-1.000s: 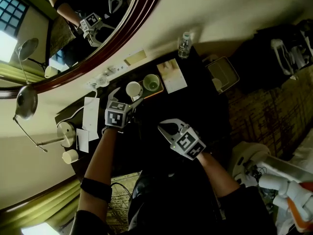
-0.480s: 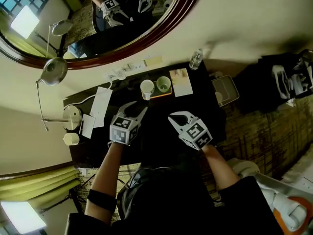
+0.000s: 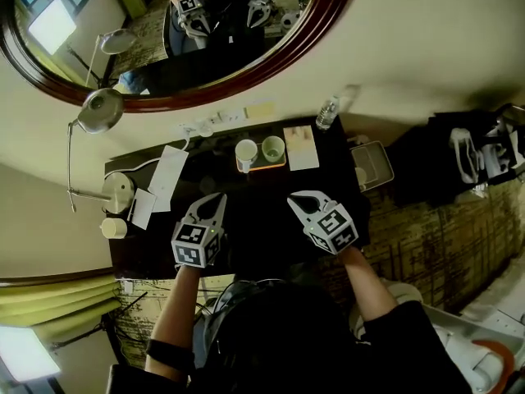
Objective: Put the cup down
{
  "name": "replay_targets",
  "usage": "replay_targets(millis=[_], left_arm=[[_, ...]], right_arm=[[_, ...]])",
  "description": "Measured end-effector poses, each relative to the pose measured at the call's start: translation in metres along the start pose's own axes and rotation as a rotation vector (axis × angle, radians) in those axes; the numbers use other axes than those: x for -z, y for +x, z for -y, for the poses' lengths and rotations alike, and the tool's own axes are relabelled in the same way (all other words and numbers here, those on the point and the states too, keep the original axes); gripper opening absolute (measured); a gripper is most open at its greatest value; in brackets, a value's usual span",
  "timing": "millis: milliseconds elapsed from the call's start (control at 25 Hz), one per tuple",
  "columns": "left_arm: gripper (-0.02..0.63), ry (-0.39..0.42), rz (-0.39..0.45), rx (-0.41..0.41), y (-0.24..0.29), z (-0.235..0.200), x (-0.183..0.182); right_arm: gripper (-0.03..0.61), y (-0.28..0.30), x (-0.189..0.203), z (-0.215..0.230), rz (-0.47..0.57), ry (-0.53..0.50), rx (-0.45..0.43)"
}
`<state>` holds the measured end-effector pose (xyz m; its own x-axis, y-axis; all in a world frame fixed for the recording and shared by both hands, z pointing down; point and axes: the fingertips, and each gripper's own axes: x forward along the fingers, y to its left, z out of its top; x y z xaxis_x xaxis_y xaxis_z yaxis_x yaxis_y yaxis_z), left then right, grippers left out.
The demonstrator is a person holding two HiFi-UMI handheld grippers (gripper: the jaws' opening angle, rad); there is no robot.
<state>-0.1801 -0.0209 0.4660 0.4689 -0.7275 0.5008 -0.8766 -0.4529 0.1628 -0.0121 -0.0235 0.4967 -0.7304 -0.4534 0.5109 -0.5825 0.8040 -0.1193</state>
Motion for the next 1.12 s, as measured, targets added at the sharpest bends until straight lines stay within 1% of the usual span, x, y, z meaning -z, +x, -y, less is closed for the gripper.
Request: replay_targets(millis=[80, 240, 400, 520, 600, 720, 880, 1120], left_arm=[[-0.012, 0.003, 0.008, -0.007, -0.004, 0.001, 0.002], [-0.014, -0.018, 0.029, -0.027, -0.016, 0.007, 0.008], [-0.014, -0.009, 0.034, -0.029, -0.025, 0.013, 0.011], [-0.014, -0.026, 0.050, -0.033, -0.029, 0.011, 0.014], [-0.014, -0.023, 0.052, -0.031, -0.031, 0.012, 0.016], [-0.014, -0.011, 0.049, -0.025, -0.033, 0.016, 0.018], [-0.014, -0.032, 0.050, -0.018, -0.034, 0.019, 0.019], [-0.014, -0.034, 0.049, -0.005, -0.033, 0.022, 0.018]], right_arm=[[0.012, -0.003, 0.002, 0.004, 0.005, 0.012, 0.009], [0.012, -0.010, 0.008, 0.011, 0.010, 0.034, 0.029], [0.012, -0.016, 0.014, 0.017, 0.012, 0.060, 0.048], [0.012, -0.019, 0.021, 0.021, 0.007, 0.080, 0.064], [0.012, -0.021, 0.027, 0.021, 0.002, 0.090, 0.071], [0.012, -0.024, 0.032, 0.017, -0.003, 0.097, 0.070], [0.012, -0.026, 0.033, 0.016, -0.001, 0.097, 0.068], [0.012, -0.026, 0.032, 0.017, -0.004, 0.089, 0.069]])
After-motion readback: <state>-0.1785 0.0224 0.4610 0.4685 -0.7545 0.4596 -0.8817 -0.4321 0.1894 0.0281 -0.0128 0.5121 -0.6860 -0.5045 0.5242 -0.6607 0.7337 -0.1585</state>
